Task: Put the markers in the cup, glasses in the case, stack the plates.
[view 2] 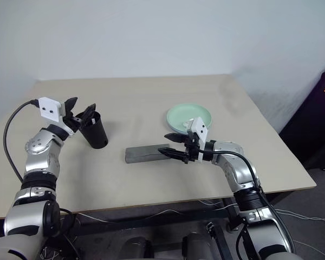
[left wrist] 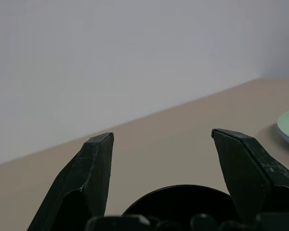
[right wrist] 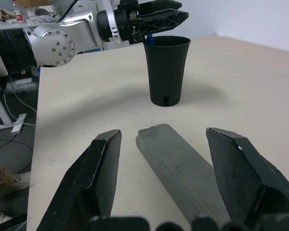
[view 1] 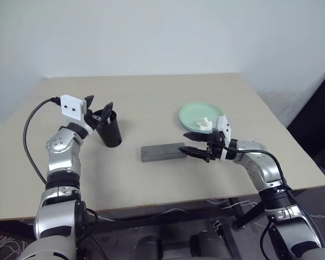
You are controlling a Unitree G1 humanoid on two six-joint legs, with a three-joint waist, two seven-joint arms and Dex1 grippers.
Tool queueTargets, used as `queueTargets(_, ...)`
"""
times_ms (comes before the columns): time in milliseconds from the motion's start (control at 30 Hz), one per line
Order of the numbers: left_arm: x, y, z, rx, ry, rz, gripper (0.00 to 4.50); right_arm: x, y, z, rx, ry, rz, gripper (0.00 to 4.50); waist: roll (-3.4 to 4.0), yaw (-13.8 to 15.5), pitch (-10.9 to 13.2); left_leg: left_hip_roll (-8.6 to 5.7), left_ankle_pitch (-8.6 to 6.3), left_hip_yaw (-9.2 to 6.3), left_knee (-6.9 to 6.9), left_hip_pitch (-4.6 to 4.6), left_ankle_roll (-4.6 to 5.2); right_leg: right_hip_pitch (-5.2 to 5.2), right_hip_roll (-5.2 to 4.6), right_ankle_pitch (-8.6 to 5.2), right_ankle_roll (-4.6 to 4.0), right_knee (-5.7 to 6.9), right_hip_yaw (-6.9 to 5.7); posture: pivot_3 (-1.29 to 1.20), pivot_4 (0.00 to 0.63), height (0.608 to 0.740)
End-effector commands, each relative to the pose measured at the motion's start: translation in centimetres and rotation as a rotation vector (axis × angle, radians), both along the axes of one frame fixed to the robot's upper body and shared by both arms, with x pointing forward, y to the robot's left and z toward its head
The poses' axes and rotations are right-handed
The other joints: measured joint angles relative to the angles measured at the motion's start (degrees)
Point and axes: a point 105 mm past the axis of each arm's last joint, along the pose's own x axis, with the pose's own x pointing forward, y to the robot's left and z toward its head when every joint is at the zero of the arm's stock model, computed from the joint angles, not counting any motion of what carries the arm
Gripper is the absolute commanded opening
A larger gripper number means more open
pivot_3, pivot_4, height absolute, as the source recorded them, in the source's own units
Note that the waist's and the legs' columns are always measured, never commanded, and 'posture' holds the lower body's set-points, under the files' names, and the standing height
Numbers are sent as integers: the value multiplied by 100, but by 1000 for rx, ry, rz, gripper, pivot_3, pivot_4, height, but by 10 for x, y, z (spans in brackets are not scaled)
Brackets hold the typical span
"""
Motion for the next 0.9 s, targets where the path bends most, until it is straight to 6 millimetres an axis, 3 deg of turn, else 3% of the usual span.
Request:
queueTargets(33, 0, -2, 35, -82, -107, -19, 3498, 0, 3, 15, 16, -62, 15, 3059, 0, 0, 0, 0, 0, -1, 0, -1, 0, 0, 0, 0, 0, 0, 0, 0, 0, 740)
queueTargets(200, -13, -15, 68, -196, -133, -155, 3498, 2, 2, 15, 12, -65, 6, 3059, -3, -1, 1, 1, 0, -2, 0, -6, 0, -4, 1, 0, 0, -1, -1, 0, 0, 740)
queueTargets(267, -22, -25, 70, -177, -105, -222, 3498, 4, 1, 14, 6, -68, -4, 3059, -3, -2, 1, 0, 0, -3, -1, -5, 0, -3, 1, -1, 1, -2, 0, 0, 0, 740)
queueTargets(467, -53, -44, 35, -17, 40, -315, 3498, 14, -7, 11, -13, -93, -63, 3059, 4, -33, 0, 1, 1, 4, -20, 13, -1, -6, 6, -1, 0, -3, 26, 0, 0, 740)
queueTargets(600, -69, -50, 4, 43, 109, -310, 3498, 16, -25, 2, -56, -81, -102, 3059, 5, 4, 1, 2, -6, 8, -20, 10, -20, -8, 4, -2, -2, -3, 18, 0, 0, 740)
queueTargets(900, -74, -40, -52, 36, 198, -210, 3498, 14, -71, -24, -157, -41, -177, 3059, 6, -1, 2, -4, -9, 7, -19, 8, -24, -6, -6, -9, -14, -9, 16, 0, 0, 740)
